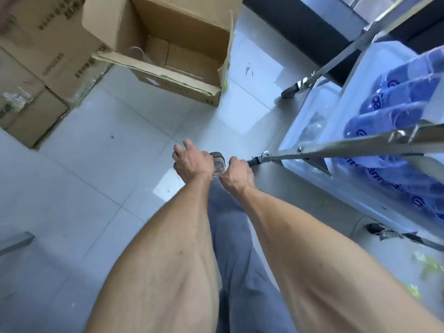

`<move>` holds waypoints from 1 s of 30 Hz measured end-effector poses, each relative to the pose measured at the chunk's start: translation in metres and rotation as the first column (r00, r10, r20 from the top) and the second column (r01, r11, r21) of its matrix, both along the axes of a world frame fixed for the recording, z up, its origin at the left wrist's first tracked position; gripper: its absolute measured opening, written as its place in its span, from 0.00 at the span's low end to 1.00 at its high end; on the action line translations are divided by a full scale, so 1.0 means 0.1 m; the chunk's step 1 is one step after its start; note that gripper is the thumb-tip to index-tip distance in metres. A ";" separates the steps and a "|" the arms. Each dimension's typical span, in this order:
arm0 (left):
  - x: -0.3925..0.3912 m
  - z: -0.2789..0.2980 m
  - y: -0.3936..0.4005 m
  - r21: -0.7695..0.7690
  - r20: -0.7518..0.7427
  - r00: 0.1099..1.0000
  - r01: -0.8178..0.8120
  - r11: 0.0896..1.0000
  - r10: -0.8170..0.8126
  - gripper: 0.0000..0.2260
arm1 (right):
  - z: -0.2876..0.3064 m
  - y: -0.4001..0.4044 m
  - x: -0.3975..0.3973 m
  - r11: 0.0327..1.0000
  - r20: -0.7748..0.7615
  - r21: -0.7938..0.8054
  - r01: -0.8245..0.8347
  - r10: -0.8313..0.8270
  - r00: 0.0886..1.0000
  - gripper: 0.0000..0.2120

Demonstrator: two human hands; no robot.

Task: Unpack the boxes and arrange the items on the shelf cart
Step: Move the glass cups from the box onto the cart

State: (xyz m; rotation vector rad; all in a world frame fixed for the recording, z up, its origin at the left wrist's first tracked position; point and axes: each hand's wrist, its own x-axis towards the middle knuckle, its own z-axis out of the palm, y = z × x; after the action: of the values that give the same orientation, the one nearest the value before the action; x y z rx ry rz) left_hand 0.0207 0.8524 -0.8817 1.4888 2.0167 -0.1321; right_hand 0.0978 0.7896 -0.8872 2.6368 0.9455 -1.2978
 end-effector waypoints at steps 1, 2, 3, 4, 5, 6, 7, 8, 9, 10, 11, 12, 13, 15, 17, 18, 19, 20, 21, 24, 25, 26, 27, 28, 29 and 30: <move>0.00 -0.01 0.21 0.007 0.008 1.000 -0.013 1.000 0.013 0.14 | -0.02 0.19 -0.02 1.000 0.006 0.011 -0.001 0.001 1.000 0.10; 0.01 -0.01 0.44 0.019 0.026 0.999 -0.022 1.000 0.022 0.14 | -0.05 0.41 -0.04 1.000 0.008 0.027 0.006 -0.006 1.000 0.07; 0.03 -0.01 0.69 0.036 0.046 0.999 -0.026 0.999 0.024 0.14 | -0.06 0.64 -0.06 0.999 0.002 0.045 0.006 -0.006 1.000 0.05; 0.03 0.00 0.94 0.059 0.062 0.997 -0.039 0.998 0.035 0.14 | -0.07 0.88 -0.09 0.998 -0.010 0.067 -0.002 0.002 1.000 0.03; 0.01 0.01 1.16 0.071 0.062 0.997 -0.043 0.997 0.039 0.14 | -0.06 1.09 -0.13 0.997 -0.021 0.077 0.008 -0.007 1.000 0.03; 0.01 0.03 1.35 0.077 0.059 0.998 -0.033 0.996 0.029 0.14 | -0.02 1.28 -0.16 0.995 -0.039 0.089 0.041 -0.037 0.999 0.04; 0.00 0.05 1.52 0.086 0.064 0.998 -0.012 0.996 0.007 0.14 | 0.01 1.48 -0.18 0.991 -0.058 0.114 0.072 -0.066 0.996 0.06; -0.01 0.06 1.67 0.091 0.073 0.997 0.013 0.996 -0.020 0.15 | 0.04 1.67 -0.20 0.986 -0.068 0.146 0.080 -0.071 0.995 0.09; -0.03 0.07 1.82 0.088 0.074 0.997 0.031 0.996 -0.038 0.15 | 0.06 1.86 -0.21 0.981 -0.062 0.179 0.070 -0.059 0.996 0.11; -0.05 0.07 1.97 0.088 0.077 0.997 0.024 0.996 -0.031 0.15 | 0.08 2.03 -0.22 0.976 -0.043 0.212 0.055 -0.047 0.998 0.11; -0.07 0.06 2.11 0.094 0.081 0.997 -0.002 0.996 -0.006 0.15 | 0.09 2.20 -0.21 0.969 -0.009 0.243 0.037 -0.036 0.999 0.10; -0.08 0.05 2.25 0.103 0.080 0.997 -0.027 0.994 0.018 0.15 | 0.10 2.38 -0.21 0.965 0.034 0.262 0.016 -0.025 0.999 0.10; -0.09 0.05 2.37 0.107 0.073 0.997 -0.036 0.994 0.028 0.15 | 0.10 2.54 -0.19 0.962 0.079 0.272 -0.009 -0.013 0.997 0.10; -0.12 0.03 2.58 0.107 0.073 0.997 -0.030 0.994 0.022 0.14 | 0.08 2.83 -0.17 0.962 0.151 0.269 -0.053 0.012 0.988 0.09; -0.14 -0.03 2.79 0.088 0.087 0.996 -0.019 0.996 0.011 0.15 | 0.02 3.10 -0.15 0.972 0.154 0.228 -0.052 0.016 0.988 0.09; -0.15 -0.07 2.91 0.073 0.091 0.996 -0.018 0.997 0.011 0.15 | -0.01 3.23 -0.16 0.980 0.144 0.193 -0.040 0.012 0.989 0.09; -0.16 -0.11 3.04 0.058 0.095 0.995 -0.021 0.998 0.015 0.15 | -0.04 3.35 -0.18 0.988 0.134 0.156 -0.023 0.002 0.991 0.10; -0.16 -0.16 3.18 0.048 0.098 0.995 -0.021 0.999 0.016 0.15 | -0.07 3.46 -0.20 0.993 0.124 0.120 -0.011 -0.004 0.992 0.10; -0.17 -0.20 3.32 0.035 0.094 0.996 -0.012 0.999 0.008 0.15 | -0.10 3.57 -0.22 0.996 0.114 0.087 -0.002 -0.008 0.993 0.11; -0.20 -0.34 3.76 -0.019 0.057 0.998 0.019 1.000 -0.018 0.17 | -0.21 3.88 -0.26 1.000 0.102 0.009 0.025 -0.025 0.994 0.12; -0.20 -0.41 3.90 -0.037 0.057 0.998 0.039 0.999 -0.037 0.17 | -0.29 3.97 -0.26 0.999 0.105 -0.003 0.049 -0.048 0.993 0.12; -0.22 -0.47 4.05 -0.049 0.061 0.997 0.057 0.997 -0.054 0.17 | -0.39 4.07 -0.26 0.997 0.102 -0.017 0.074 -0.072 0.992 0.12; -0.25 -0.53 4.18 -0.058 0.068 0.996 0.066 0.996 -0.062 0.16 | -0.48 4.16 -0.26 0.994 0.092 -0.041 0.104 -0.100 0.991 0.12; -0.27 -0.58 4.29 -0.062 0.067 0.995 0.084 0.995 -0.080 0.16 | -0.57 4.24 -0.26 0.989 0.075 -0.077 0.127 -0.121 0.990 0.12; -0.31 -0.63 4.39 -0.066 0.060 0.991 0.122 0.990 -0.118 0.15 | -0.67 4.31 -0.26 0.985 0.055 -0.111 0.130 -0.125 0.991 0.12; -0.35 -0.69 4.48 -0.079 0.043 0.985 0.172 0.982 -0.169 0.15 | -0.75 4.38 -0.28 0.983 0.035 -0.139 0.117 -0.113 0.993 0.12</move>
State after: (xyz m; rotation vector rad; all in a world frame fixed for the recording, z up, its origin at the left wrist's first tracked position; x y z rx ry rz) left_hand -0.0139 1.3003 -0.9507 1.5986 1.8316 -0.2538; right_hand 0.0698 1.2276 -0.9627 2.6264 0.6799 -1.2965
